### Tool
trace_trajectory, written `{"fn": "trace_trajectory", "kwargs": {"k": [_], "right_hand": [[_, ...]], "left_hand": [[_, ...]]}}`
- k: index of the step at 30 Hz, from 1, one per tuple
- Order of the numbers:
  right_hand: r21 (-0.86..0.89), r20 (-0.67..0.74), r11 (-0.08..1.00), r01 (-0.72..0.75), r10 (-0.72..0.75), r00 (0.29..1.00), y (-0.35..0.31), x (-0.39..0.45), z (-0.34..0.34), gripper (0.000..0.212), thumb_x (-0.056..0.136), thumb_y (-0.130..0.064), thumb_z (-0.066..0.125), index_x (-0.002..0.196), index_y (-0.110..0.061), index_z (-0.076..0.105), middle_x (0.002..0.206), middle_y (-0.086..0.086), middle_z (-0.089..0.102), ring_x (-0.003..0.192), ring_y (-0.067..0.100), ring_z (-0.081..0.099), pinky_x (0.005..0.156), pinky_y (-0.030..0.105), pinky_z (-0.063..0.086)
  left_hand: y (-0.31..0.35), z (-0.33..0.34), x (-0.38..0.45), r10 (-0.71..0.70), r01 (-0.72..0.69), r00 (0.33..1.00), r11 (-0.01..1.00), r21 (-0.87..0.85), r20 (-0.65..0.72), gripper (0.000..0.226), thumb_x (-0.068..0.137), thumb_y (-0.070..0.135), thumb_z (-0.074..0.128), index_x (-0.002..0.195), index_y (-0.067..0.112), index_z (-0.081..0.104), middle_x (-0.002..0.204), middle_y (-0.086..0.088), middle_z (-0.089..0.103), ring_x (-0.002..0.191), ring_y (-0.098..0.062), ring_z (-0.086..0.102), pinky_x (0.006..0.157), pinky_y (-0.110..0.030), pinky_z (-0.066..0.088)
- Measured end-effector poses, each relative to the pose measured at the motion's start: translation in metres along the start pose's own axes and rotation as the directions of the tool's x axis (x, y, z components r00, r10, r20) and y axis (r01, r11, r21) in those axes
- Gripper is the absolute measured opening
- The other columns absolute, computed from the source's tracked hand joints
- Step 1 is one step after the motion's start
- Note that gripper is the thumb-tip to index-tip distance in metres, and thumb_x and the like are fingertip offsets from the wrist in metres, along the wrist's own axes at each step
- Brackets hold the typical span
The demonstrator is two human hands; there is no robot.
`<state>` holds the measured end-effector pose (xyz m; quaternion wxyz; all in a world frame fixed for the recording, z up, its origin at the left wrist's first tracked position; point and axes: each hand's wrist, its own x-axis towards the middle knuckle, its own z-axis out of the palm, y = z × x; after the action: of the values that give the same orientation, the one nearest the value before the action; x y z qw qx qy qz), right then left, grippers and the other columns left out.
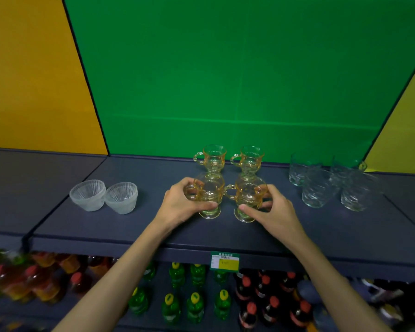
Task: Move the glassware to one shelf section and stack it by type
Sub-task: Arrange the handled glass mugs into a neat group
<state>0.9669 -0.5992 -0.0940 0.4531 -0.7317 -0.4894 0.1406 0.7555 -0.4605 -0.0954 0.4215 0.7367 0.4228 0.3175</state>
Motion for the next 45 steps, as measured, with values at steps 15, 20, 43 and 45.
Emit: {"fn": "trace_trajectory", "kwargs": {"k": [15, 20, 43, 45], "right_hand": [[0.061, 0.009, 0.998, 0.023, -0.023, 1.000, -0.004, -0.023, 0.005, 0.048, 0.069, -0.046, 0.085, 0.107, -0.037, 0.056, 0.102, -0.017, 0.067, 0.084, -0.004, 0.064, 0.073, 0.012, 0.048], [0.047, 0.027, 0.998, 0.034, -0.035, 0.999, -0.005, -0.025, 0.003, 0.054, 0.066, -0.055, 0.082, 0.111, -0.037, 0.056, 0.103, -0.019, 0.067, 0.090, -0.006, 0.062, 0.084, 0.025, 0.052], [-0.117, -0.074, 0.992, -0.037, 0.028, 0.997, -0.001, 0.087, -0.026, 0.062, 0.091, -0.035, 0.067, 0.144, -0.012, 0.045, 0.133, 0.003, 0.059, 0.117, 0.017, 0.058, 0.103, 0.041, 0.046], [-0.137, -0.054, 0.989, -0.056, 0.049, 0.997, 0.000, 0.098, -0.022, 0.070, 0.091, -0.035, 0.068, 0.148, -0.010, 0.038, 0.138, 0.006, 0.056, 0.121, 0.020, 0.056, 0.104, 0.043, 0.046]], "left_hand": [[-0.005, -0.009, -0.024, 0.010, -0.010, 1.000, 1.000, -0.003, -0.008, 0.064, 0.046, 0.054, 0.095, 0.102, 0.037, 0.069, 0.097, 0.012, 0.076, 0.092, -0.002, 0.070, 0.096, -0.035, 0.055], [-0.001, -0.010, -0.026, 0.052, -0.052, 0.999, 0.998, 0.020, 0.005, 0.074, 0.048, 0.053, 0.096, 0.113, 0.035, 0.066, 0.104, 0.016, 0.074, 0.097, 0.002, 0.068, 0.098, -0.029, 0.052], [0.045, -0.035, 0.100, 0.173, -0.172, 0.984, 0.868, 0.465, 0.041, 0.095, 0.052, 0.080, 0.072, 0.133, 0.031, 0.057, 0.129, 0.004, 0.066, 0.112, -0.019, 0.065, 0.097, -0.043, 0.053], [0.043, -0.031, 0.109, 0.156, -0.171, 0.985, 0.848, 0.502, 0.072, 0.096, 0.055, 0.075, 0.077, 0.137, 0.032, 0.054, 0.135, 0.005, 0.063, 0.115, -0.021, 0.064, 0.100, -0.045, 0.051]]}}
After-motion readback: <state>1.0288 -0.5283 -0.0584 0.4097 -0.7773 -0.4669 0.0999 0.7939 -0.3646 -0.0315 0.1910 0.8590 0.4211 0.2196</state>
